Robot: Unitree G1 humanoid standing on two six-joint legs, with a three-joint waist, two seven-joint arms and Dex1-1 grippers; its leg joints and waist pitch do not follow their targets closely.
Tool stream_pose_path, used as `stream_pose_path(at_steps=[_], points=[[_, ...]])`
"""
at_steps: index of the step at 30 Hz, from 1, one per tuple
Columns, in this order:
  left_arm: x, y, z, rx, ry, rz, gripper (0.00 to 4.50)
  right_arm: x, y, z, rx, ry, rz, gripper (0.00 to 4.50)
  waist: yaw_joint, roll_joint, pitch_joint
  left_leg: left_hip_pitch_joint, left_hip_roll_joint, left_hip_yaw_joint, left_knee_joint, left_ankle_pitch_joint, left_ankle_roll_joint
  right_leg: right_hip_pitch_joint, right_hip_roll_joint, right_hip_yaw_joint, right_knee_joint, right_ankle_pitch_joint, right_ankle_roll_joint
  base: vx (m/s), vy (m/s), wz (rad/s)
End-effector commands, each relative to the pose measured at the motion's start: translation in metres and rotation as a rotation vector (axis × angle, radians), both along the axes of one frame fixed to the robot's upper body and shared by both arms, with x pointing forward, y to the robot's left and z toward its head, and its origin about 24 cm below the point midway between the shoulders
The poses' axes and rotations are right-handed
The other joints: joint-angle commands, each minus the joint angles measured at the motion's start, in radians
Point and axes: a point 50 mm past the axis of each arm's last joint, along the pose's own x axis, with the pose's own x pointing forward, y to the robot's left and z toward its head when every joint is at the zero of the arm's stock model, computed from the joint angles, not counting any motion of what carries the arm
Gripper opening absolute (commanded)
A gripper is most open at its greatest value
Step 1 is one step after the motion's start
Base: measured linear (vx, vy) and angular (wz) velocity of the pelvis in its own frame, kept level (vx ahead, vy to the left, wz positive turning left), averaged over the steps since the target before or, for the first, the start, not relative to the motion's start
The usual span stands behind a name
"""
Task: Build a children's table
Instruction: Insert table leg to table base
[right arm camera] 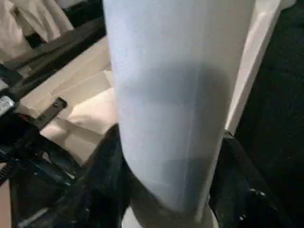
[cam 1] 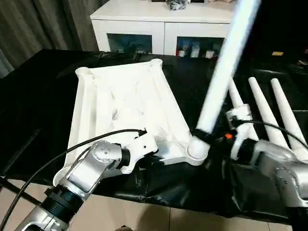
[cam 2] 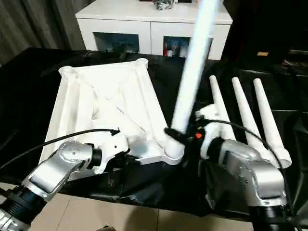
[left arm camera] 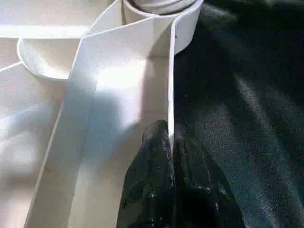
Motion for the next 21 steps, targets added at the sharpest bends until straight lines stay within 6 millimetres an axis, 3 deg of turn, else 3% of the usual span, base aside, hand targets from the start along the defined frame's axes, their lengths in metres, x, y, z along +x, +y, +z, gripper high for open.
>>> stream_pose_path(at_steps=[1,6,11,17,21], points=[[-0.002,0.000,-0.005,0.016,0.011,0.016,0.00,-0.001,0.004,-0.007,-0.015,0.043,0.037,1.88,-0.007,-0.023,-0.049,0.012,0.065,-0.029,-0.089,-0.197,0.010,0.033,-0.087,0.051,-0.096,-0.314,-0.159,0.000,0.000,0.00],[-0.002,-0.001,-0.004,0.010,0.016,0.008,0.00,0.007,0.005,-0.012,-0.026,0.061,0.016,1.87,-0.011,-0.021,-0.044,0.019,0.065,-0.031,-0.093,-0.248,-0.010,0.028,-0.087,0.052,-0.104,-0.380,-0.155,0.000,0.000,0.00],[-0.001,-0.001,-0.003,0.009,0.011,0.020,0.00,0.010,0.004,-0.017,0.002,0.078,-0.010,1.87,-0.016,-0.023,-0.045,0.019,0.067,-0.031,-0.097,-0.254,-0.016,0.031,-0.088,0.053,-0.102,-0.342,-0.166,0.000,0.000,0.00],[0.005,0.001,0.002,-0.033,-0.006,0.084,0.00,-0.003,-0.005,-0.039,0.093,0.134,-0.082,1.87,-0.020,-0.029,-0.041,0.022,0.068,-0.032,-0.099,-0.289,-0.013,0.029,-0.091,0.053,-0.109,-0.397,-0.158,0.000,0.000,0.00],[0.009,0.000,0.006,-0.071,-0.006,0.127,0.00,-0.015,-0.009,-0.053,0.196,0.143,-0.164,1.87,-0.021,-0.027,-0.040,0.022,0.069,-0.034,-0.105,-0.298,-0.012,0.026,-0.091,0.052,-0.112,-0.402,-0.150,0.000,0.000,0.00]])
